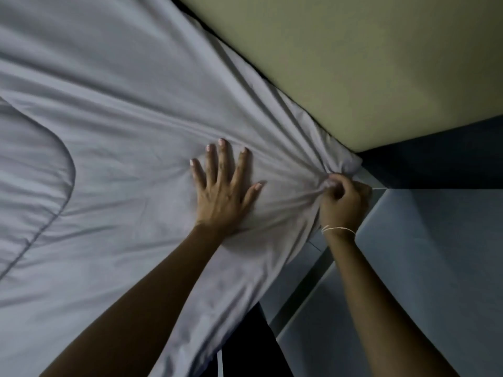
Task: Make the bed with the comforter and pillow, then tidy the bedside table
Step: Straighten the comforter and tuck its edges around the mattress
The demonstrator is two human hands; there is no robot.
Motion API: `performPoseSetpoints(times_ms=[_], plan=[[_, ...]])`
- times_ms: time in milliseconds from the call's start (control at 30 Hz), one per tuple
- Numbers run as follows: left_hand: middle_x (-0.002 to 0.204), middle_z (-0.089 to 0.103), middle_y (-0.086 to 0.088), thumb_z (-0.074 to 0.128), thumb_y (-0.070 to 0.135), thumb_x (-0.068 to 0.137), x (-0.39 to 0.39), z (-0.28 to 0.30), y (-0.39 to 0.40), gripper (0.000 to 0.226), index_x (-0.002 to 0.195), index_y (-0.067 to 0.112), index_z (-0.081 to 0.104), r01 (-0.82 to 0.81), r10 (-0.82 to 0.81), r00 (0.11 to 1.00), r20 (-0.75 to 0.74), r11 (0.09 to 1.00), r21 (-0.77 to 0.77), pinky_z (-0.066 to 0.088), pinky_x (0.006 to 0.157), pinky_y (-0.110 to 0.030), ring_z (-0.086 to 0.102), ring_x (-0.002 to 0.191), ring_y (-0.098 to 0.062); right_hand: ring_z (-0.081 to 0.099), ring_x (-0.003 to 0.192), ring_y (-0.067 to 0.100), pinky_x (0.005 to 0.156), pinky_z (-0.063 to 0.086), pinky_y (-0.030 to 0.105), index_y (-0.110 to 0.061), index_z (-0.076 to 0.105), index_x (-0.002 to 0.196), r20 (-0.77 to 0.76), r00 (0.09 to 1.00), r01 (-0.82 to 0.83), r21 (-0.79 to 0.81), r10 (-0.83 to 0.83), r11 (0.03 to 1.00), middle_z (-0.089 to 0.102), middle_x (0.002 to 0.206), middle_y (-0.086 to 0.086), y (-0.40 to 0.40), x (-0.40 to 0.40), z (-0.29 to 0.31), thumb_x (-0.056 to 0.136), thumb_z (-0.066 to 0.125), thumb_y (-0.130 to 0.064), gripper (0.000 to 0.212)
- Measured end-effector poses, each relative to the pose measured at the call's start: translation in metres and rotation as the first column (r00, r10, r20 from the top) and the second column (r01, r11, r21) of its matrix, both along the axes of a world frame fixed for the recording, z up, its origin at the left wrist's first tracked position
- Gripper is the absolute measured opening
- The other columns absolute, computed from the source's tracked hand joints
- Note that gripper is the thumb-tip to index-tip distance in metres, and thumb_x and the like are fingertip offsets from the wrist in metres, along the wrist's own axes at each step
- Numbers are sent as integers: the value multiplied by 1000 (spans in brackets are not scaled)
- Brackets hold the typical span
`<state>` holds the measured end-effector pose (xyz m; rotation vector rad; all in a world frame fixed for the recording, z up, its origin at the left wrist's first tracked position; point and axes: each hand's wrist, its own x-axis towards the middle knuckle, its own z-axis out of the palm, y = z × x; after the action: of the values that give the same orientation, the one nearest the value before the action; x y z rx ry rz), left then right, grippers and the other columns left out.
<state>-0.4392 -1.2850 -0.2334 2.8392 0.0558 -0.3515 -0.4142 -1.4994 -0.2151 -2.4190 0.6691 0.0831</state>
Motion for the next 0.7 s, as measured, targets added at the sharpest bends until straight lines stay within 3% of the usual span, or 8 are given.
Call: performPoseSetpoints(times_ms=[67,133,233,333,433,600,700], plan=[[159,-7,-15,15,65,92,0,-1,7,73,152,26,2,18,-18,1000,2,1000,5,-3,113,-64,-10,145,-35,46,119,24,90,36,24,-21,66,111,64,997,51,-1,-51,999,48,134,11,-2,11,3,94,51,-25,22],[159,-4,-15,17,63,93,-1,-2,8,72,152,24,4,21,-22,1000,20,999,35,-1,113,-65,-7,146,-36,49,120,22,93,43,30,-19,63,119,90,996,24,-22,-21,999,54,132,9,-2,22,1,96,49,-27,28],[159,-1,-17,18,61,94,-1,-4,3,71,152,22,6,5,-7,1000,30,997,71,-1,113,-65,-4,146,-37,51,121,24,98,41,28,-20,53,135,36,999,-1,-43,2,999,52,133,11,4,26,-6,96,50,-12,40],[159,-3,-17,17,60,94,-1,-5,1,70,152,23,5,2,-4,999,33,997,78,-3,113,-63,-6,146,-37,50,117,30,97,40,29,-20,52,137,15,996,-89,-144,92,986,47,132,17,6,21,-15,91,48,3,51],[159,-4,-17,17,62,93,-1,-4,0,71,152,23,4,23,-25,999,37,998,63,-5,113,-62,-7,146,-37,52,112,30,94,39,25,-16,48,138,-20,979,-200,-248,201,948,47,127,16,-12,19,-23,91,48,4,52],[158,-1,-20,19,62,94,-6,-2,-4,72,152,21,8,90,-91,995,47,996,27,-4,112,-62,-5,145,-38,53,117,29,99,36,21,-15,54,134,-53,995,-91,-89,86,992,44,133,13,-17,21,-23,94,45,5,45],[158,5,-19,18,62,94,-25,4,-16,73,152,17,15,281,-276,954,118,959,-31,-1,113,-61,-1,145,-35,48,125,30,97,36,23,-19,56,133,-110,993,-50,-37,46,998,39,142,13,-16,29,-14,96,44,-1,43]])
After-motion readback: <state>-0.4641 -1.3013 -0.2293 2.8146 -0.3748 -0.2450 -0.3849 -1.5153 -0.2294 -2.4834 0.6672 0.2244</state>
